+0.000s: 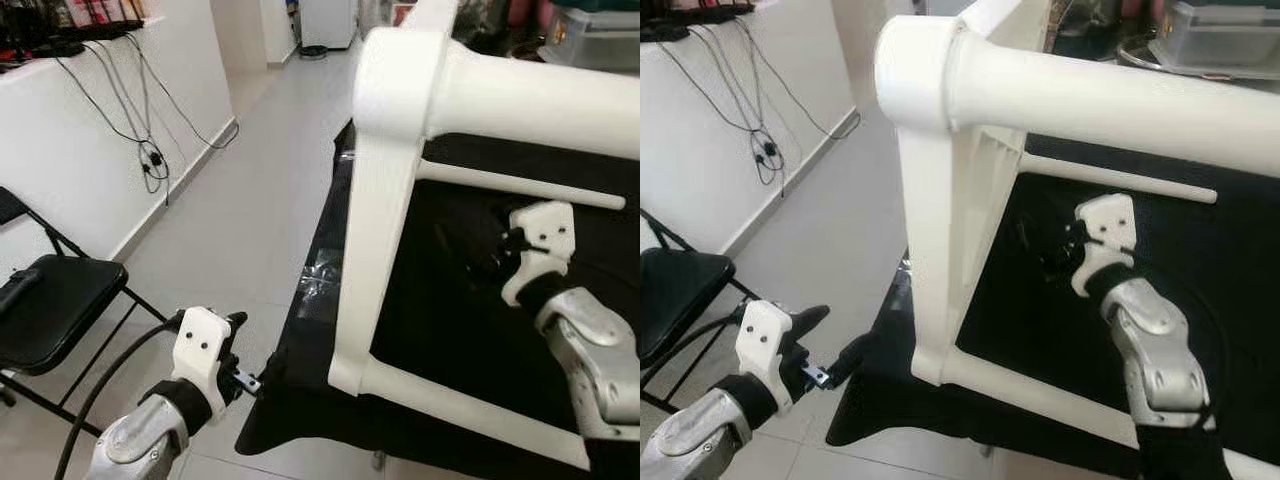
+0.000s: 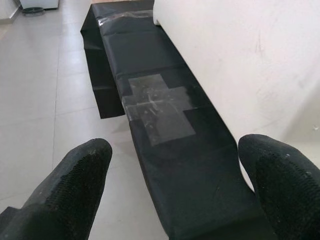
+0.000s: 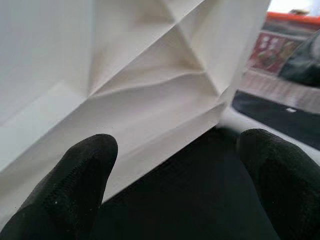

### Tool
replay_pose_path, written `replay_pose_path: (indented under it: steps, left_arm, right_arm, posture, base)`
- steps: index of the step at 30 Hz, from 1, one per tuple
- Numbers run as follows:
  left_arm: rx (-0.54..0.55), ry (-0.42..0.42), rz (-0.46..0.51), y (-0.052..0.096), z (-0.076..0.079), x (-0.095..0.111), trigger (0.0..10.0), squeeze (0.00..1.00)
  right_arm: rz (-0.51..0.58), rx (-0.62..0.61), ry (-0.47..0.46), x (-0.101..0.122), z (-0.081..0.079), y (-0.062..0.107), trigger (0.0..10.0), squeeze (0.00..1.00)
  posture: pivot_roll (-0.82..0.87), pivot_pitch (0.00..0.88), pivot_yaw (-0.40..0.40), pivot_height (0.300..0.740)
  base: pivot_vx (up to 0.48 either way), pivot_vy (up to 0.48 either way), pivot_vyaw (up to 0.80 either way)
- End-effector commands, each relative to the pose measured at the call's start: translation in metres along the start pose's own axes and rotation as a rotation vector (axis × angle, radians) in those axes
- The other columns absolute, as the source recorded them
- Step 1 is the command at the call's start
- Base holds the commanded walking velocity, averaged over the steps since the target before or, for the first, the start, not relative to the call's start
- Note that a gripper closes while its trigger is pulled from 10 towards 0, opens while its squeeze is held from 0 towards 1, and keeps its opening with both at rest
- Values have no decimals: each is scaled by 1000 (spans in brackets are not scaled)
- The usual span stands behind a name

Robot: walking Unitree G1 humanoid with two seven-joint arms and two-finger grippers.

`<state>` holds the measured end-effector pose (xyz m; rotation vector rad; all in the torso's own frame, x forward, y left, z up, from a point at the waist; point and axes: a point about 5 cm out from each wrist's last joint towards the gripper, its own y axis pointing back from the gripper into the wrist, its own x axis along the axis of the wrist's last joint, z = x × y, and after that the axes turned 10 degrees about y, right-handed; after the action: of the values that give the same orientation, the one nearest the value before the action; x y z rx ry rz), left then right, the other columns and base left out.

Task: Building children table

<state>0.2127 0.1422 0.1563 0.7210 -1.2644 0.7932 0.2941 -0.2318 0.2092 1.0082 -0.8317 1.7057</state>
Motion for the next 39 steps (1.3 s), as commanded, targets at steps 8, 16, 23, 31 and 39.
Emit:
replay_pose_path:
  steps: [8,16,23,31,39]
  left_arm:
    - [-26,10,-78,0,-1,-10,10000,0]
    - [-20,13,-168,5,-4,-16,10000,0]
    - [-8,5,-175,6,-5,-17,10000,0]
    - [12,-28,-110,2,-8,-12,10000,0]
    - [67,-70,-93,-4,-12,-12,10000,0]
  right_arm:
    - [-12,39,-8,-3,1,3,10000,0]
    - [-14,95,-7,-4,-8,2,10000,0]
    - [-14,111,-7,-3,-10,1,10000,0]
    - [-46,113,15,-8,-15,2,10000,0]
    - [-113,99,53,-16,-14,4,10000,0]
  posture:
    - [-55,88,22,740]
    - [-50,86,21,740]
    - [-49,91,20,740]
    - [-52,96,20,740]
    - [-57,97,20,740]
  base:
    - [0,0,0]
    - [0,0,0]
    - [-480,0,0]
    - [-259,0,0]
    - [0,0,0]
